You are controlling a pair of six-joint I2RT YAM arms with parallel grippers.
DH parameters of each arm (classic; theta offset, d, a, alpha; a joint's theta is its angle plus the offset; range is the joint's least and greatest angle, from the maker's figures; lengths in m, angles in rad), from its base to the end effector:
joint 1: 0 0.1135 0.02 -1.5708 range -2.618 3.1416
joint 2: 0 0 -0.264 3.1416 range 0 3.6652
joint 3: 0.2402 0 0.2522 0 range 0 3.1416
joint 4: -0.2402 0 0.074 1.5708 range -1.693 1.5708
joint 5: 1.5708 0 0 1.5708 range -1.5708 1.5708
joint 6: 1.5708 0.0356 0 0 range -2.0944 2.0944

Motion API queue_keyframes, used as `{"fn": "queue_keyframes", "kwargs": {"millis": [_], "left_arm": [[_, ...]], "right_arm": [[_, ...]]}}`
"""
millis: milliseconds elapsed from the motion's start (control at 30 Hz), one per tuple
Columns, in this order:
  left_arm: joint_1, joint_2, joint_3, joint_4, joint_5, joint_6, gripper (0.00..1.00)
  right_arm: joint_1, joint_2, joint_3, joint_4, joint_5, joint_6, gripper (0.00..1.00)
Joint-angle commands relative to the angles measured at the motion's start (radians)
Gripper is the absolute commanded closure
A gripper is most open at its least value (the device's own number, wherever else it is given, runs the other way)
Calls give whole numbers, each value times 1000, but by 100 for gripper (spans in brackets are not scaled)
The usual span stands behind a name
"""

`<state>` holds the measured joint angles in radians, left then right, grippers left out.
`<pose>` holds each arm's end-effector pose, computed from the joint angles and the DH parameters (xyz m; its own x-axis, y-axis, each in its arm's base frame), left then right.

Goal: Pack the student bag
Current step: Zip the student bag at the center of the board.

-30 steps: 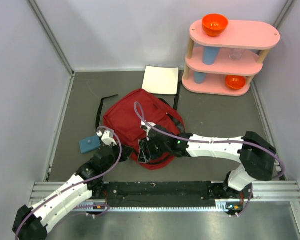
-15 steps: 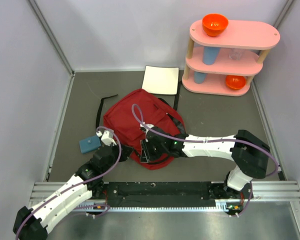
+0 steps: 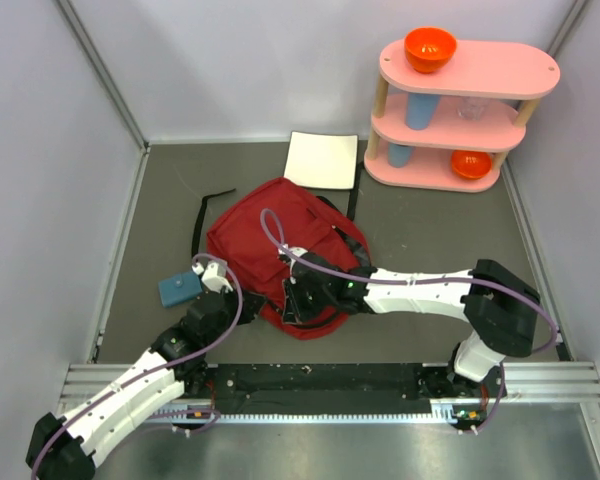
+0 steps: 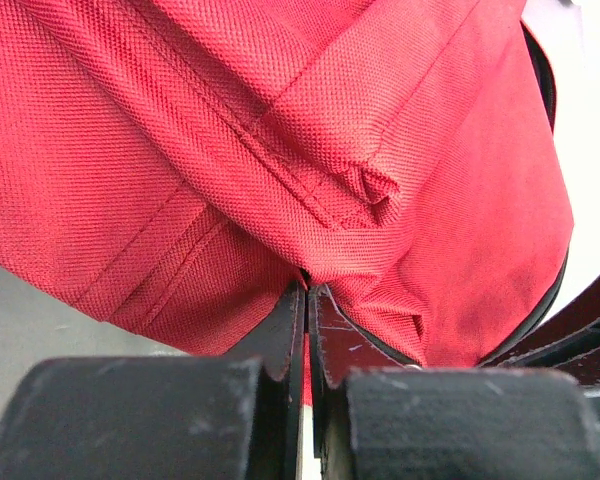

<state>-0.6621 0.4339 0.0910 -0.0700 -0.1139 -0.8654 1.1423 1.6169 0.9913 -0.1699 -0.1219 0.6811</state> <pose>0.1062 -0.0777 0.1547 -0.6077 -0.4854 -0.6286 0.1018 0.7373 -0.6678 0.1383 0.3132 0.2043 -0.8213 -0.2937 -0.4891 -0.5420 0.6693 0.5082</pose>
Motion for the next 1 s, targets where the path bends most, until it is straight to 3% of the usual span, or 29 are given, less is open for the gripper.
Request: {"fn": "queue_keyframes", "kwargs": {"millis": [0, 400, 800, 933, 967], "left_arm": [[9, -6, 39, -16, -107, 6, 100], [10, -21, 154, -105, -156, 84, 100], [12, -24, 302, -290, -173, 146, 100], [12, -37, 319, -340, -147, 164, 100], [12, -35, 317, -338, -136, 164, 93]], "right_arm": [[0, -69, 6, -22, -4, -37, 100], [-1, -19, -65, -105, -197, -83, 100], [-1, 43, -68, -106, -59, 0, 100], [-1, 87, -40, -59, -85, 5, 100], [-1, 90, -36, -28, -99, 8, 100]]}}
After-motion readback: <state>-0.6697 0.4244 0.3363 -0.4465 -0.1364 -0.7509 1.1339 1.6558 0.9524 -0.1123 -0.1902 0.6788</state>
